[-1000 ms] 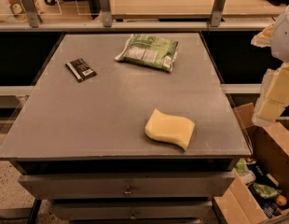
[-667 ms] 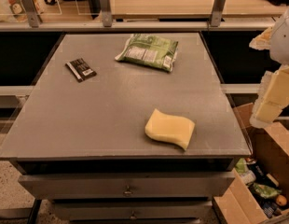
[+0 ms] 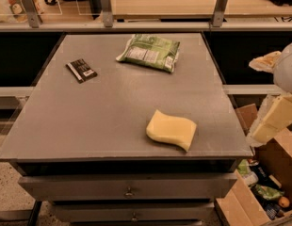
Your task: Move sponge near green jalapeno chip bag
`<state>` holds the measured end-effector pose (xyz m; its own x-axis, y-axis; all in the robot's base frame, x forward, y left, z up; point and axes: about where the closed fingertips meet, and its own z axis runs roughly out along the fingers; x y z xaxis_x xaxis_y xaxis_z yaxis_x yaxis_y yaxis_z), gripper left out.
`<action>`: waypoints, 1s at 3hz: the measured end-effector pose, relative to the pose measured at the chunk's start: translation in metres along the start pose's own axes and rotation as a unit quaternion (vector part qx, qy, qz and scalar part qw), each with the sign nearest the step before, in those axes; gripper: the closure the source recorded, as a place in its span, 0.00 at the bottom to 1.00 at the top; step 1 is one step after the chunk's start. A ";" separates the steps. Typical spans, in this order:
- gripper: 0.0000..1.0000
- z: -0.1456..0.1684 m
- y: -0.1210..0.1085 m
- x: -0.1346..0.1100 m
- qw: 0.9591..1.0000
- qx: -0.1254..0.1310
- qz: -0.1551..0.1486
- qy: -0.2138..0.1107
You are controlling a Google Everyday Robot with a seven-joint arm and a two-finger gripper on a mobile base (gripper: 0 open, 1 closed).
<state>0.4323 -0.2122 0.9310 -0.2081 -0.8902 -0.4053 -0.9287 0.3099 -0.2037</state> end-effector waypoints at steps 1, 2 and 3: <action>0.00 0.012 0.016 0.003 0.998 0.005 0.018 -0.064; 0.00 0.012 0.016 0.003 0.998 0.005 0.018 -0.064; 0.00 0.019 0.018 -0.012 0.994 0.020 0.008 -0.103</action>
Offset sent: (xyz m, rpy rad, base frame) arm -0.0086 0.0035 -0.0148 0.0935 -0.0246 -0.0053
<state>0.4240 -0.1899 0.9155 -0.1507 -0.7990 -0.5822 -0.9118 0.3399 -0.2305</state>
